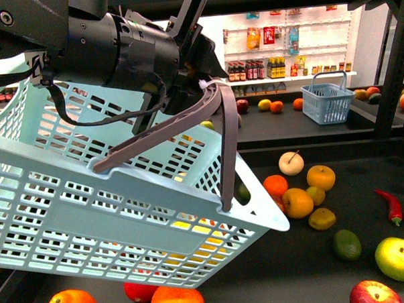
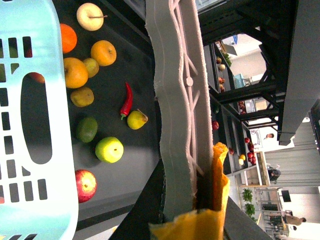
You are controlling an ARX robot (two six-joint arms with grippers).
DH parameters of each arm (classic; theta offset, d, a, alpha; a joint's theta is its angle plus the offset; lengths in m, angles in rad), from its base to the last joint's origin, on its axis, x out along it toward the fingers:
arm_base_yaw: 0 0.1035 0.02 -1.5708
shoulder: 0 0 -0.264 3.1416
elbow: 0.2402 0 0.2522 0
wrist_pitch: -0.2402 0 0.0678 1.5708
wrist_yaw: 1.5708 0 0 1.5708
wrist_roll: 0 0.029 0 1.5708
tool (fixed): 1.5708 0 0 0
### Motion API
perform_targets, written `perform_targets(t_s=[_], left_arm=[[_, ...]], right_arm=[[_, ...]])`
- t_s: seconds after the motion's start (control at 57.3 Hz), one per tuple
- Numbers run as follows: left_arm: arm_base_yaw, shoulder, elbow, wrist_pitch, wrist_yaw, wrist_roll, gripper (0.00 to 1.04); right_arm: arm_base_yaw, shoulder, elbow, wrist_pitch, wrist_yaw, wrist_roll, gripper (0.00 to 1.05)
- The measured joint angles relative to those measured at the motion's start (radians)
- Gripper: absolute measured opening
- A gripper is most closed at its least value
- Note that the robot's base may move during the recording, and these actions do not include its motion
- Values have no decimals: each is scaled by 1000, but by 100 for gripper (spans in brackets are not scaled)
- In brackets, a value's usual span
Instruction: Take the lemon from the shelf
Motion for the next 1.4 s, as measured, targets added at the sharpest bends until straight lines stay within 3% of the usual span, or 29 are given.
perform_targets(t_s=[0.105,0.175,0.227,0.349,0.419,0.506,0.891,0.978,1.048,1.397], left_arm=[[2,0,0,0,-8,2,11],[2,0,0,0,-7,2,11],[2,0,0,0,-6,2,11],[3,0,0,0,-10,2,11],[2,0,0,0,-4,4,11],[2,0,0,0,-4,0,11],[2,0,0,0,-6,4,11],[2,0,0,0,-6,2,11],[2,0,0,0,-7,1,11],[2,0,0,0,-4,2,11]], right_arm=[[82,-223,-80,-135,139,-37,97],[182,-389,-129,-243,277,-77,97],[311,-551,-160,-369,430,-82,97],[440,-655,-199,-378,581,-77,97],[396,-711,-283,-287,386,-114,84],[331,-761,-350,-276,243,-138,69],[103,-882,-417,-301,16,-156,4],[-5,-919,-439,-317,-118,-159,3],[-56,-924,-439,-317,-132,-159,3],[-67,-926,-439,-317,-145,-159,3]])
